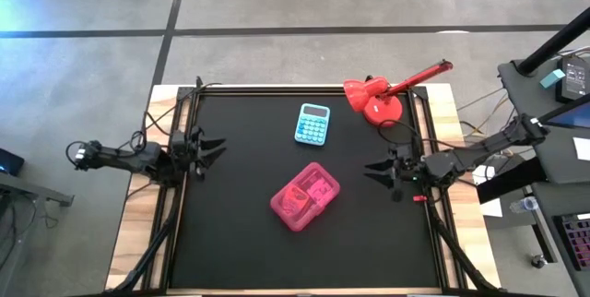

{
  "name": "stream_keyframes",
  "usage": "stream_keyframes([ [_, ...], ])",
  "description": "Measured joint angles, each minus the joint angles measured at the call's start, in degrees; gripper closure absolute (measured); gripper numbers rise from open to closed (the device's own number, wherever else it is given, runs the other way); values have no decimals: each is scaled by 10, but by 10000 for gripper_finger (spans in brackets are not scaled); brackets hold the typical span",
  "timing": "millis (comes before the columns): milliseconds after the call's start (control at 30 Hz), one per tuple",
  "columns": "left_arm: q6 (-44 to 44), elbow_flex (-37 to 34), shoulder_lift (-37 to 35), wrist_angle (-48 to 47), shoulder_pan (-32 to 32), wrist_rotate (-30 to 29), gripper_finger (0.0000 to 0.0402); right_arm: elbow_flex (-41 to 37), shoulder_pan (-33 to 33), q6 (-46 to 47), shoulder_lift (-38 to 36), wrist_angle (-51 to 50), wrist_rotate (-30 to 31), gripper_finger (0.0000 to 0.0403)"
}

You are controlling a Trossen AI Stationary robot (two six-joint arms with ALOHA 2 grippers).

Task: Pack school essentials
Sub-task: Return to Home Position

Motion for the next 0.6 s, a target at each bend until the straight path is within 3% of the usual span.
stream_keyframes([
  [433, -7, -6, -4, -2, 0, -28, 258, -84, 0, 68, -75, 14, 3, 268],
  [600, -13, -6, 11, -2, 0, -40, 258, -85, 0, 96, -78, 0, 48, 268],
])
